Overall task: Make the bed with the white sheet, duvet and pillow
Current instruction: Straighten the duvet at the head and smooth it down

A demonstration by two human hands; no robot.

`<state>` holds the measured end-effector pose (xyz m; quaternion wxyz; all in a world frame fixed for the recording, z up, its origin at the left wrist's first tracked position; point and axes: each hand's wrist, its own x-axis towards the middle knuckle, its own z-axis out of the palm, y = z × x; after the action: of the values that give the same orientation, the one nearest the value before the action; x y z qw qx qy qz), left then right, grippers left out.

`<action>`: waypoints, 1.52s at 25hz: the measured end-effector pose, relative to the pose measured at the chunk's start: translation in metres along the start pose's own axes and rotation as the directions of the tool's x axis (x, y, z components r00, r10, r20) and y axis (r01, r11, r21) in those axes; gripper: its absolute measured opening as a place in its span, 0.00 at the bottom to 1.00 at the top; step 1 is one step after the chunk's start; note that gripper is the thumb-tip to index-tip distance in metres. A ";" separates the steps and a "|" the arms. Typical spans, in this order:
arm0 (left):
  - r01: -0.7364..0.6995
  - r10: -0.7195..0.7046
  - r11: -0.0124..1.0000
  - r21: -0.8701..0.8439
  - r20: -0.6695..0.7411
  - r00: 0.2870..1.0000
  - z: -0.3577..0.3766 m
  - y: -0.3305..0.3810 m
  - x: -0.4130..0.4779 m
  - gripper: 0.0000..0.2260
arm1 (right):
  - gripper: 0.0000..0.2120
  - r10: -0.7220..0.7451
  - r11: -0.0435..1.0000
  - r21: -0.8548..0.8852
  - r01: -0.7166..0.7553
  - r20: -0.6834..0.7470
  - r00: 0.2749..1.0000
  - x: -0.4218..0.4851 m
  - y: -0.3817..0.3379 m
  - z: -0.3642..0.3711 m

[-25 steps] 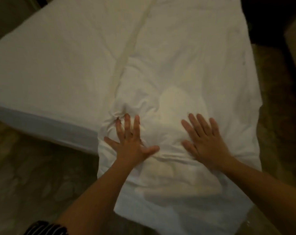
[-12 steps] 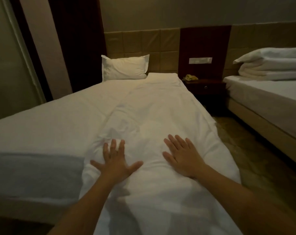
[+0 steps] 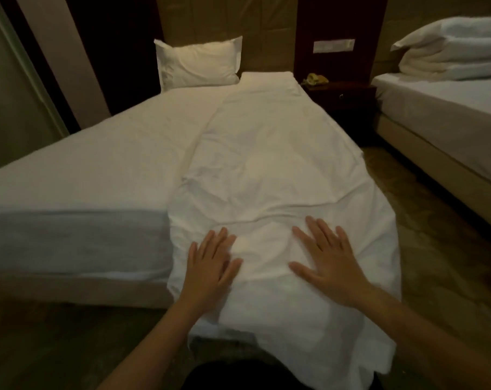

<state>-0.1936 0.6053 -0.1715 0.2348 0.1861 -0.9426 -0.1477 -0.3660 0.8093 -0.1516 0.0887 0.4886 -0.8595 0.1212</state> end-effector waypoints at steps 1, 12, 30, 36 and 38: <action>-0.054 0.053 0.998 -0.014 -0.047 0.997 0.005 -0.004 -0.014 0.32 | 0.42 -0.017 1.000 0.006 0.017 -0.045 0.999 -0.009 -0.005 0.006; 0.064 -0.026 0.991 0.119 -0.296 0.955 0.026 -0.039 -0.087 0.23 | 0.52 -0.219 0.944 -0.310 0.111 -0.340 0.914 -0.087 -0.041 0.067; -0.323 0.343 0.939 0.114 -0.317 0.884 0.012 -0.059 -0.197 0.10 | 0.18 -0.454 0.879 -0.130 0.458 -0.522 0.722 -0.143 -0.072 0.060; 0.064 -0.028 0.995 0.082 -0.379 0.925 0.013 -0.055 -0.153 0.04 | 0.23 -0.101 0.993 -0.108 0.053 -0.513 0.853 -0.153 0.005 0.060; 0.182 -0.147 0.981 0.071 -0.348 0.926 0.011 -0.055 -0.155 0.02 | 0.24 0.112 0.986 -0.051 -0.159 -0.507 0.855 -0.166 0.026 0.052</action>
<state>-0.0562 0.6235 -0.2610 0.3715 0.2992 -0.8749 -0.0839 -0.3062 0.9430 -0.2500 0.3226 0.3738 -0.8437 0.2108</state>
